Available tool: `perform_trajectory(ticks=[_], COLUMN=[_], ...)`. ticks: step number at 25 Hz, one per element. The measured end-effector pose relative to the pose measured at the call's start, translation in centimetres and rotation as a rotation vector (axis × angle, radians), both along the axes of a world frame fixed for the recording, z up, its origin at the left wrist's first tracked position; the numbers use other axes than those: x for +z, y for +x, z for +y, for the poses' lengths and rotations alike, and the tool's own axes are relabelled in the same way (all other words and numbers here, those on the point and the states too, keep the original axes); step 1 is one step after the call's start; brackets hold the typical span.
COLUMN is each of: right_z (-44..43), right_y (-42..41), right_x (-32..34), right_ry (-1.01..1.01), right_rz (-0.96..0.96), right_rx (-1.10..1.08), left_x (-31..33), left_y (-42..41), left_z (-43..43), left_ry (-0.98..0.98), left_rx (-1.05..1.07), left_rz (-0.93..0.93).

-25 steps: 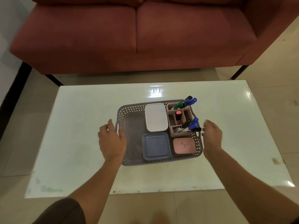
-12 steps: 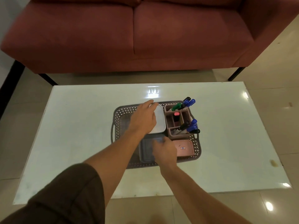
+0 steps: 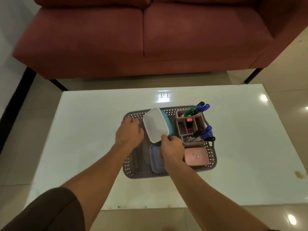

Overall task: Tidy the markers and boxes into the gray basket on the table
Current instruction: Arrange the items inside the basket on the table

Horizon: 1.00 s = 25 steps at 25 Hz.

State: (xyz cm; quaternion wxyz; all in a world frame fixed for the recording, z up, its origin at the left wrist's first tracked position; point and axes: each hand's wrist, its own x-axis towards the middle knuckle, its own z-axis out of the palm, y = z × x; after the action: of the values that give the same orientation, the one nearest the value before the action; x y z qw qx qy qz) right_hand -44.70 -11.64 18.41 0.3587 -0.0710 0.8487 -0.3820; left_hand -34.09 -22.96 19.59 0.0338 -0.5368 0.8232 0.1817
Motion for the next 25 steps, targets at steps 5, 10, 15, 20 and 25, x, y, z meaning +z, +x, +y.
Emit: perform_trajectory(ticks=[5,10,15,20,25], right_z=[-0.3,-0.8,-4.7,-5.9,-5.0], right_y=[-0.6,-2.3,-2.3,-1.4,-0.4], right_x=[0.3,1.7,3.0,2.6,1.3], right_ry=[0.100,0.159,0.197,0.192,0.230], right_rz=[0.129,0.186,0.237,0.287,0.243], right_rx=[0.095,0.270,0.244,0.350,0.357], left_x=[-0.8,-0.1,0.7,-0.5,-0.7], left_y=[-0.8,-1.1,0.6,2.8,2.9], left_z=[-2.0,-3.2,-2.7,-1.5,-1.3], left_ry=[0.045,0.114,-0.010,-0.076,-0.099], left_rx=[-0.114,0.005,0.164,0.153,0.182], left_rz=[0.228,0.132,-0.091,-0.059,-0.059])
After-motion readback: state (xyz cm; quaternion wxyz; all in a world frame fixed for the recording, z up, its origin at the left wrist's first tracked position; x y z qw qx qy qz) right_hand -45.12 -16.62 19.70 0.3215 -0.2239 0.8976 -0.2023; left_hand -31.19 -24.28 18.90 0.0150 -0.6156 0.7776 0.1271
